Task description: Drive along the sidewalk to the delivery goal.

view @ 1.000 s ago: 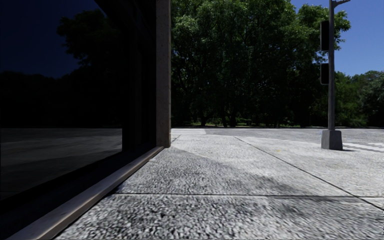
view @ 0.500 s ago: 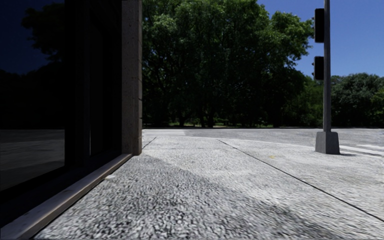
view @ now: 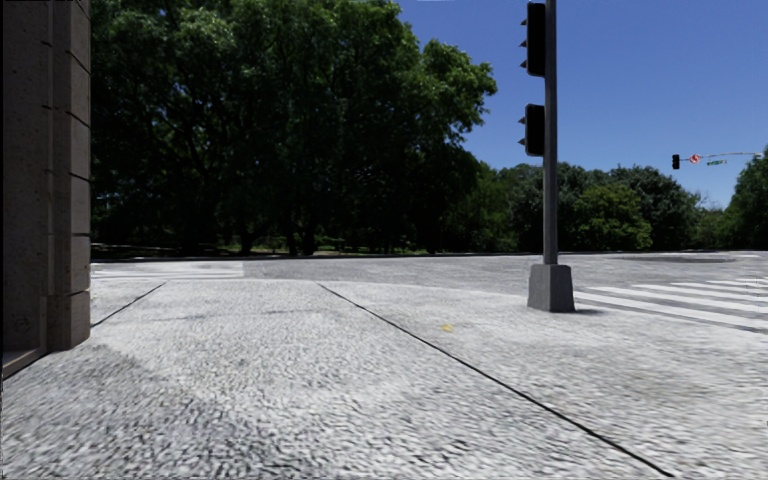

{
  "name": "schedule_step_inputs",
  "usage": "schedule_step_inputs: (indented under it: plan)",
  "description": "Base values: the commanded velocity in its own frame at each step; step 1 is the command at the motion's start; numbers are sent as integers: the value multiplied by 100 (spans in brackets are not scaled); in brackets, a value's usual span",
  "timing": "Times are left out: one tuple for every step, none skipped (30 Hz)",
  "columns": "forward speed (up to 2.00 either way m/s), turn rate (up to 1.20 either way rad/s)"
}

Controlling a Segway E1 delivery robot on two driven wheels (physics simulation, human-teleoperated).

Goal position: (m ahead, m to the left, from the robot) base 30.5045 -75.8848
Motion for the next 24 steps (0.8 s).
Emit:
schedule_step_inputs:
  plan:
    - [200,-67]
    - [200,-67]
    - [200,-67]
    - [200,-67]
    - [200,-67]
    - [200,-67]
    - [200,-67]
    - [200,-66]
    - [200,-66]
    - [200,-66]
    - [200,-66]
    - [200,-66]
    - [200,-66]
    - [200,-66]
    - [200,-66]
    - [200,-66]
    - [200,-66]
    - [200,-66]
    - [200,-66]
    - [200,-66]
    - [200,-66]
    - [200,-66]
    - [200,-66]
    - [200,-66]
